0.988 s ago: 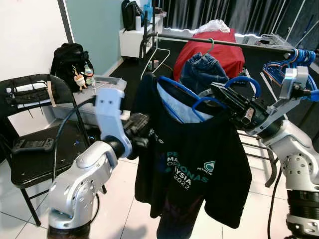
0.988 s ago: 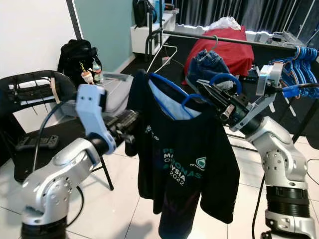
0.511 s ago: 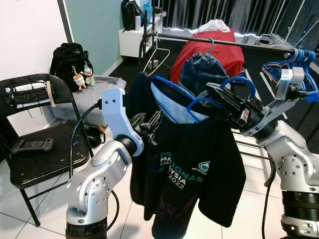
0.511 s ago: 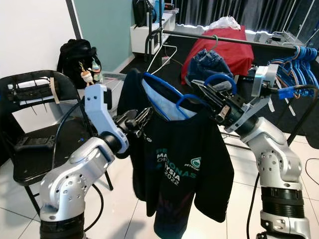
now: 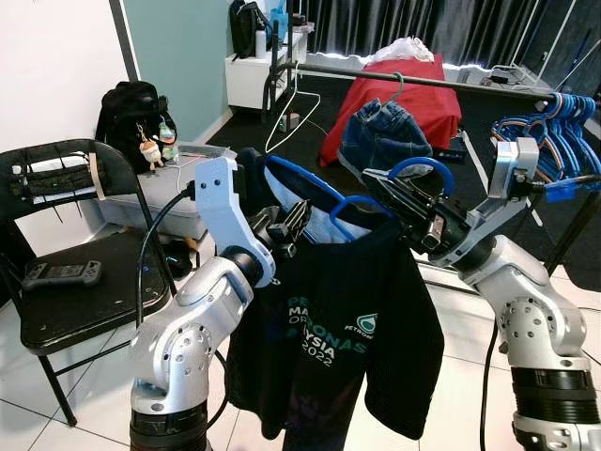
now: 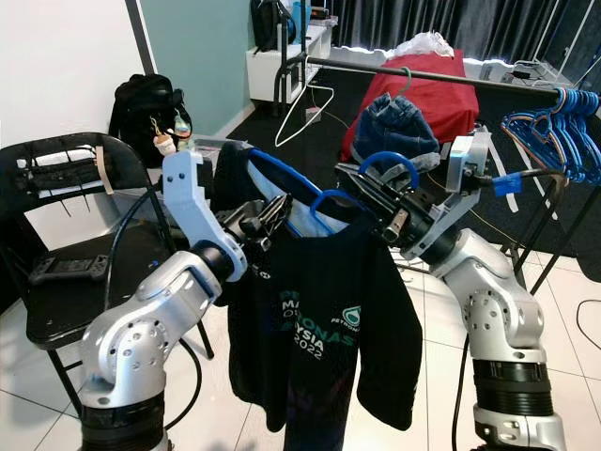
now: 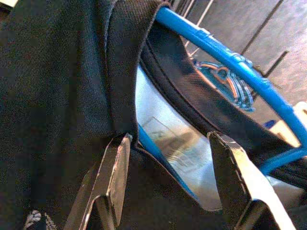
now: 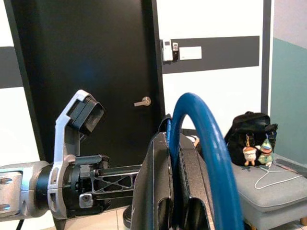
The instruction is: Hang hanger
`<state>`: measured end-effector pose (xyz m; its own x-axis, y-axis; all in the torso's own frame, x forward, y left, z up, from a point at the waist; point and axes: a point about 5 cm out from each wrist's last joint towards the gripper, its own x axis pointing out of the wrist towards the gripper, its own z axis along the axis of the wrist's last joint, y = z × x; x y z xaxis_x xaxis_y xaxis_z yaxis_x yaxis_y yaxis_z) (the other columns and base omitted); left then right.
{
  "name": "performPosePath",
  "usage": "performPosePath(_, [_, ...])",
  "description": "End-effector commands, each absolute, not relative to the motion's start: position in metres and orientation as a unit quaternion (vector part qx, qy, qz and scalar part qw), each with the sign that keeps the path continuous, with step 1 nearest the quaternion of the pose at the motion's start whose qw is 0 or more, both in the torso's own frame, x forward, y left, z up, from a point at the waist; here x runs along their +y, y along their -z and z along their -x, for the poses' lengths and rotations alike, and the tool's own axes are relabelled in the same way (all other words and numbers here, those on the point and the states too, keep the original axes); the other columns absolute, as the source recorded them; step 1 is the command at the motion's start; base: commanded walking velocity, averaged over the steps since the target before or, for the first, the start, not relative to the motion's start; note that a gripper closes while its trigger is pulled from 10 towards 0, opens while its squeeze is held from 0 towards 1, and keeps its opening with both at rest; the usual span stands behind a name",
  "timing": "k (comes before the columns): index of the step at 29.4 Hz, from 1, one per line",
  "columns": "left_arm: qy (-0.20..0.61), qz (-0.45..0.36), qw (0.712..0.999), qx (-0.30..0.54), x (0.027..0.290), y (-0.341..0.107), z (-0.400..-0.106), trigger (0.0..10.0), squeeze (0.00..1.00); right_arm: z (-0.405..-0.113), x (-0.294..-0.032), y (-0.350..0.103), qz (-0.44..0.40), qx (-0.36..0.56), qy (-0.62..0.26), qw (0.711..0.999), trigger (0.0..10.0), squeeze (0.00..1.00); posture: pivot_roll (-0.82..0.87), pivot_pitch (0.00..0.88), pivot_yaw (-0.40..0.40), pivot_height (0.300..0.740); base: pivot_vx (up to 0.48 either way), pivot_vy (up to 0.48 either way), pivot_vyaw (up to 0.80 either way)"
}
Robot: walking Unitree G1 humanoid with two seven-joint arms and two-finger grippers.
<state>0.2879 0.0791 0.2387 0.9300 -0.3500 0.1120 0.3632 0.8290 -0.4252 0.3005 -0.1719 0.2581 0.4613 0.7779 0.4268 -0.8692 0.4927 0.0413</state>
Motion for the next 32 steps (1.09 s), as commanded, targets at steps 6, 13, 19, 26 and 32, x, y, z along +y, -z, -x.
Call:
performPosePath(6, [0.138,0.156,0.978,-0.010,0.092,-0.231,-0.295,3.4,0.00,-0.296,-0.172,-0.267,-0.126,-0.199,-0.494,0.837,0.0,0.00,-0.05,0.002,-0.054,0.736,0.000,0.000,0.00])
performPosePath(13, [0.111,0.123,0.986,-0.021,0.102,-0.230,-0.296,0.0,0.00,-0.294,-0.173,-0.269,-0.127,-0.201,-0.495,0.835,0.0,0.00,-0.05,0.003,-0.052,0.736,0.000,0.000,0.00])
performPosePath(19, [0.086,0.126,0.987,-0.055,0.118,-0.241,-0.297,0.0,0.00,-0.294,-0.172,-0.268,-0.128,-0.200,-0.496,0.835,0.0,0.00,-0.04,0.002,-0.057,0.736,0.000,0.000,0.00])
performPosePath(26, [0.097,0.163,0.978,-0.084,0.119,-0.250,-0.297,0.0,0.00,-0.295,-0.171,-0.268,-0.129,-0.199,-0.498,0.834,0.0,0.00,-0.04,0.000,-0.059,0.736,0.000,0.000,0.00])
performPosePath(32, [0.138,0.219,0.960,-0.102,0.112,-0.258,-0.294,0.0,0.00,-0.297,-0.172,-0.268,-0.127,-0.197,-0.493,0.838,0.0,0.00,-0.04,0.000,-0.061,0.736,0.000,0.000,0.00])
